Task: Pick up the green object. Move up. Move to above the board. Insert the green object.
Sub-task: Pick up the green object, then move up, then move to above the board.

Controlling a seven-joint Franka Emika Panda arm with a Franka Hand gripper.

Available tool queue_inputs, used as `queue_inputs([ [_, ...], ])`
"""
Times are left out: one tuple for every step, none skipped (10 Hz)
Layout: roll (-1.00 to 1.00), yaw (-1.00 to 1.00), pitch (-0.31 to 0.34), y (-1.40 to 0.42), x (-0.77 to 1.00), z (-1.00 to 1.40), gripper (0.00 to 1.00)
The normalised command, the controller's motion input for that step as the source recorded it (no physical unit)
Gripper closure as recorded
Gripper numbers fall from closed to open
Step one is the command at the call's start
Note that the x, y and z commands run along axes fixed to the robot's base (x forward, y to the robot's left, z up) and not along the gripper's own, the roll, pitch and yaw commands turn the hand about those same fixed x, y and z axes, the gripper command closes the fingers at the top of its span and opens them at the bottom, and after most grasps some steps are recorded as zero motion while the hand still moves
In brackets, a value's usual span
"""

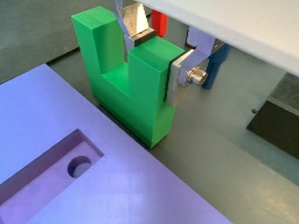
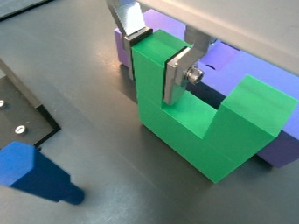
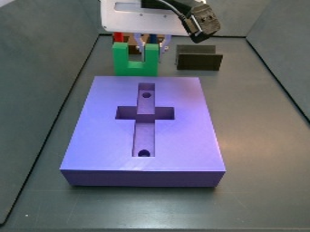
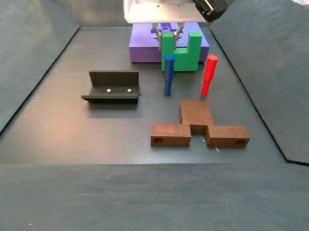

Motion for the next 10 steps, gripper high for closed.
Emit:
queue_inputs([
  [0.0,0.0,0.0,0.0,0.0,0.0,1.0],
  [0.0,0.0,0.0,0.0,0.0,0.0,1.0],
  [0.0,0.0,0.0,0.0,0.0,0.0,1.0],
  [0.0,0.0,0.0,0.0,0.0,0.83,1.0],
  [0.01,0.02,0.02,0.07,-0.04,0.77,1.0],
  [-0.01,0.02,0.014,0.06,-0.05,0.52,1.0],
  [-0.02,0.01,-0.012,0.03,-0.01,0.23,1.0],
  [0.0,0.0,0.0,0.0,0.0,1.4,1.0],
  [0.0,0.0,0.039,0.0,-0.03,1.4,1.0],
  [-0.02,0.0,0.028,-0.01,-0.03,1.4,1.0],
])
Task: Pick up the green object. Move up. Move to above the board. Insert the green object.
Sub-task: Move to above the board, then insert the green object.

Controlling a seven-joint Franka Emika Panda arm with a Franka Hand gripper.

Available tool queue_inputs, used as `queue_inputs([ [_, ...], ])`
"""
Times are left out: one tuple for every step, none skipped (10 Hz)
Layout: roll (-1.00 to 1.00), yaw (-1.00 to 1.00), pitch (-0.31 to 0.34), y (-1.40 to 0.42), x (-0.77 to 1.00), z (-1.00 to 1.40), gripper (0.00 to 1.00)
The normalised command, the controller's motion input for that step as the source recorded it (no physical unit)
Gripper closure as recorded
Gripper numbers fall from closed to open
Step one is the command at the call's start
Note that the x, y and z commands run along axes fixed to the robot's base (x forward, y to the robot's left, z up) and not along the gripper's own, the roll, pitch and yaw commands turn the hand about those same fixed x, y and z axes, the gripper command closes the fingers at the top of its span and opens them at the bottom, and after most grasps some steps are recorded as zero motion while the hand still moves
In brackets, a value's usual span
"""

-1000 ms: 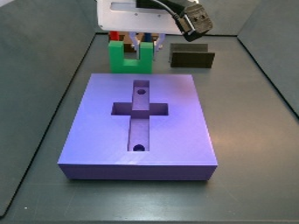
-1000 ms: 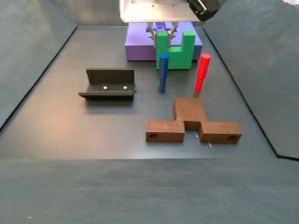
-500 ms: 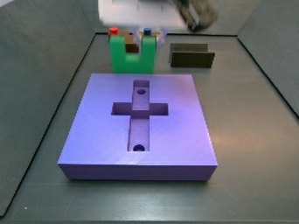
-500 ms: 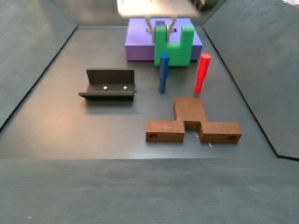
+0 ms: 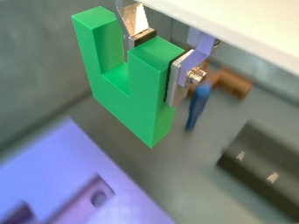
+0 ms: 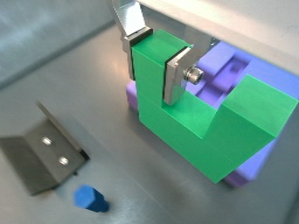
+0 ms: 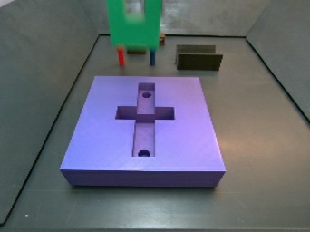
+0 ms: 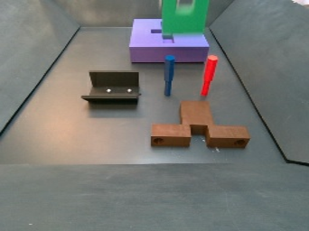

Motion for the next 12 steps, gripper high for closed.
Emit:
queue_inputs([
  [-0.02,-0.01,0.04,-0.01,0.02,1.4,1.0],
  [-0.02,-0.01,0.086,-0.01,0.06,1.4,1.0],
  [-0.02,-0.01,0.107,-0.01,0.03,0.57,1.0],
  [-0.02,-0.01,0.075,-0.01,0.03,0.21,1.0],
  [-0.05,-0.02,0.153,-1.4,-0.01,0.4,1.0],
  [-0.02,-0.02,0.16,-1.4,-0.02,0.39,1.0],
  [0.06,0.01,0.153,-1.4,0.0,0.4,1.0],
  [0.01,0.01,0.136,-1.4,0.07,0.39,1.0],
  [0.02,0.0,0.141,-0.73,0.06,0.2,1.0],
  [0.02,0.01,0.148,-0.35,0.07,0.1,1.0],
  [0.0,0.0,0.0,0.0,0.0,-0.02,1.0],
  [0.0,0.0,-0.009,0.0,0.0,-0.07,1.0],
])
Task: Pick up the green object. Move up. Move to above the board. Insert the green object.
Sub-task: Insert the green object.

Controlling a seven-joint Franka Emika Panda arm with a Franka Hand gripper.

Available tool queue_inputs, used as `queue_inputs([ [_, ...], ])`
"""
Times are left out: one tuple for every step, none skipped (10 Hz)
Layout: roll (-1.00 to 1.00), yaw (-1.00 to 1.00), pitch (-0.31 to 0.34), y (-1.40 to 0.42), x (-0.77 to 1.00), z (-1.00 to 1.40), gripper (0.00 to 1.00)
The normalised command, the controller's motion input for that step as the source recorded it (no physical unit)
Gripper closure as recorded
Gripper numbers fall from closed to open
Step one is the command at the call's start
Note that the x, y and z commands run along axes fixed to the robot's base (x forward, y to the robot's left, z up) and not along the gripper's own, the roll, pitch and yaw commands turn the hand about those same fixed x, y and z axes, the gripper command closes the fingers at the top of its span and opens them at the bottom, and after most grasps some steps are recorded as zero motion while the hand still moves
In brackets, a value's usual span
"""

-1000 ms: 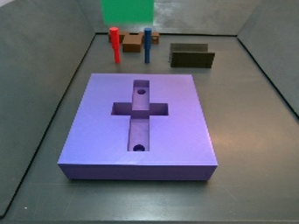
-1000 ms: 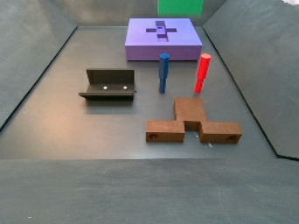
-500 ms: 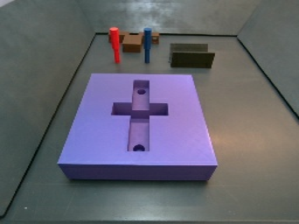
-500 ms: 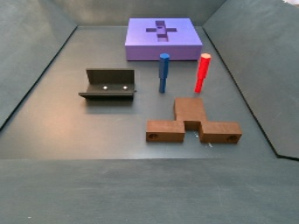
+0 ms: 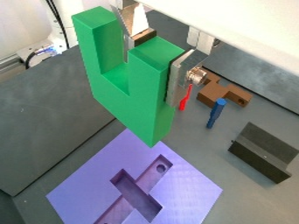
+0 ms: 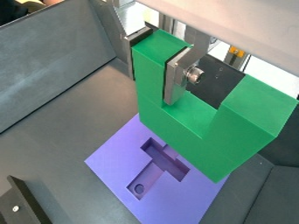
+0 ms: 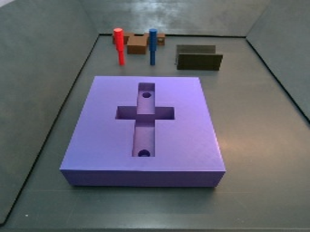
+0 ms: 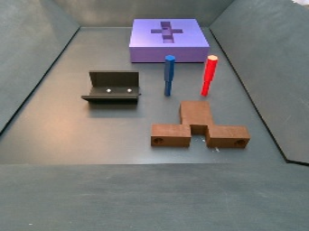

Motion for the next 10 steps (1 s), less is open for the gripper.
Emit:
queue_inputs([
  [0.1,0.01,-0.04,0.0,-0.02,-0.22,1.0],
  [0.16,0.02,-0.069,0.0,0.0,-0.48,1.0],
  [0.17,0.01,-0.067,-0.03,0.04,-0.66,1.0],
  [0.17,0.0,-0.087,-0.07,0.06,-0.71,1.0],
  [0.14,0.0,-0.069,-0.15,0.19,-0.72,1.0],
  [0.15,0.0,-0.067,-0.17,0.19,-0.69,1.0],
  [0.0,0.0,-0.073,-0.15,0.18,-0.78,1.0],
  [0.0,0.0,-0.099,-0.11,0.12,-0.8,1.0],
  [0.0,0.0,-0.076,-0.25,0.29,-0.85,1.0],
  [0.05,0.0,-0.079,-0.28,0.52,-0.68,1.0],
])
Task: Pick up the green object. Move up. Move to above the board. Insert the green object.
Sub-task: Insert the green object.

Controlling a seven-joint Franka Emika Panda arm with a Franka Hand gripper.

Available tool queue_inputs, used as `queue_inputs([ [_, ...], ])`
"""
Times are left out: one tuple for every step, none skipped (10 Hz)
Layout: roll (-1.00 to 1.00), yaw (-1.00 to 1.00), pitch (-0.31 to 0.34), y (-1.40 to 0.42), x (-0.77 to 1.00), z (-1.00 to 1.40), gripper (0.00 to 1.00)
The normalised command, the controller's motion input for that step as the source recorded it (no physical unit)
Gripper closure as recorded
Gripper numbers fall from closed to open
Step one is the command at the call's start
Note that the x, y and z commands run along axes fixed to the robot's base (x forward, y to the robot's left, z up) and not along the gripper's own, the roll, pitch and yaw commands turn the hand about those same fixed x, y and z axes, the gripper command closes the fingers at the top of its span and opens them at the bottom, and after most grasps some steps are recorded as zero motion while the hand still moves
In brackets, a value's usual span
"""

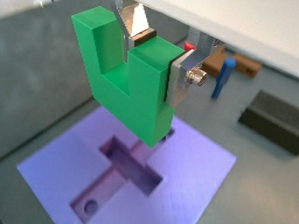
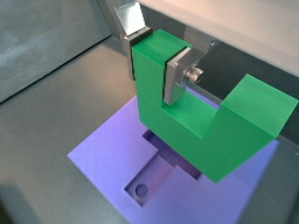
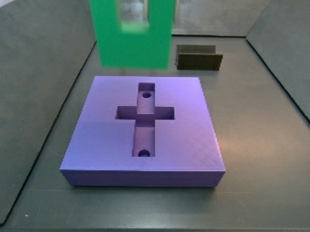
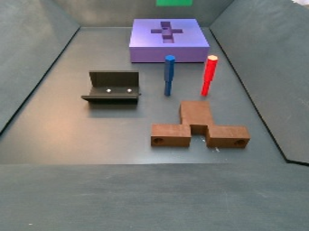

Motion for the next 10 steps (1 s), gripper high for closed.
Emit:
queue_inputs([
  [0.15,0.0,-0.053,-0.31,0.63,-0.34,1.0],
  [0.24,-0.01,-0.084,-0.39,0.36,-0.26,1.0],
  [0.34,0.0,-0.031,-0.39,0.45,-0.21,1.0],
  [0.37,0.0,-0.01,-0.25,0.25,-0.27,1.0],
  [0.29,0.11,0.0,-0.01,0.06,-0.19,1.0],
  [0.22,0.12,0.0,0.0,0.04,-0.38,1.0],
  [0.2,0.12,-0.006,0.0,0.0,-0.43,1.0],
  [0.03,0.1,-0.024,0.0,0.0,-0.43,1.0],
  [-0.03,0.05,-0.009,0.0,0.0,-0.35,1.0],
  [-0.07,0.05,-0.007,0.0,0.0,-0.35,1.0],
])
